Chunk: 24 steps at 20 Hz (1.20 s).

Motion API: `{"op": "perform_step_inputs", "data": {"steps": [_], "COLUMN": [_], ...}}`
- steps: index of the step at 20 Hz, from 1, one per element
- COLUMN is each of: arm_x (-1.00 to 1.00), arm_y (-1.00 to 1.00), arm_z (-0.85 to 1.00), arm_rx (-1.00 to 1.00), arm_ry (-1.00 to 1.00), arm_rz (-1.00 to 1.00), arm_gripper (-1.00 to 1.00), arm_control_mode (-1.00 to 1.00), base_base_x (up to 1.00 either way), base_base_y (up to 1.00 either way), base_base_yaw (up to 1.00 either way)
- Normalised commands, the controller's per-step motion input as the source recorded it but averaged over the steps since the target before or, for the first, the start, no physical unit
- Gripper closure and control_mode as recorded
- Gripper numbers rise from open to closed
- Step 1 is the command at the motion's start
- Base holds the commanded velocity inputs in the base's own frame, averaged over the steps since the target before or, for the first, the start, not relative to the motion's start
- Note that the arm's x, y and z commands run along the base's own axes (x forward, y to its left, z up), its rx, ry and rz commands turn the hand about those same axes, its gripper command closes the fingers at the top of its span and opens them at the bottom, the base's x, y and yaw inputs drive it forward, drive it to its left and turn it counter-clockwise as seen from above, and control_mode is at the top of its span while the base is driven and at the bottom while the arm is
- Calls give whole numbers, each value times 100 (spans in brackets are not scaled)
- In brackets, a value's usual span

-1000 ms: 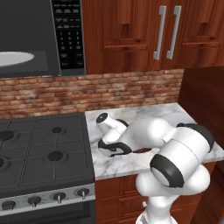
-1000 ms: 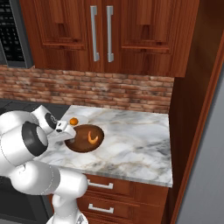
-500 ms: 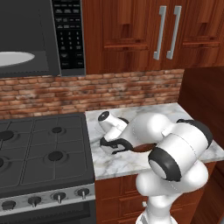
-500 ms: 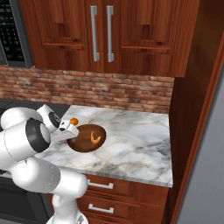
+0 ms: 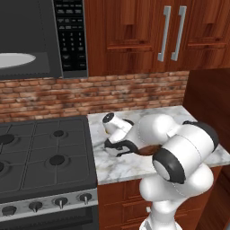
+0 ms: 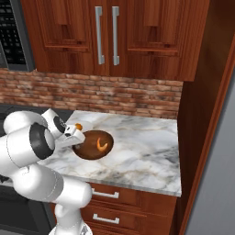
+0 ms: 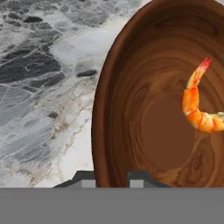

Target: Remove the tangerine from the bowl and place it on the small plate. Then place the bowl with only the shrimp in the microwave, close the door, and press the start button to microwave the shrimp.

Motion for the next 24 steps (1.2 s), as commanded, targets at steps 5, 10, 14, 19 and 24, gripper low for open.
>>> {"op": "perform_step_inputs", "data": {"steps": [5, 10, 14, 19, 24], "arm_x": [-42, -51, -44, -46, -52], "arm_y": [2, 23, 19, 12, 5], "arm_z": [57, 91, 86, 74, 68], "arm_rx": [0, -3, -1, -1, -1], "arm_ry": [-3, -4, 0, 0, 0], "arm_rz": [0, 0, 0, 0, 0], "arm_gripper": [100, 100, 100, 100, 100], "arm_control_mode": [-100, -100, -100, -100, -100], "base_base_x": [0, 0, 0, 0, 0], "base_base_y": [0, 0, 0, 0, 0], "base_base_yaw": [0, 0, 0, 0, 0]}}
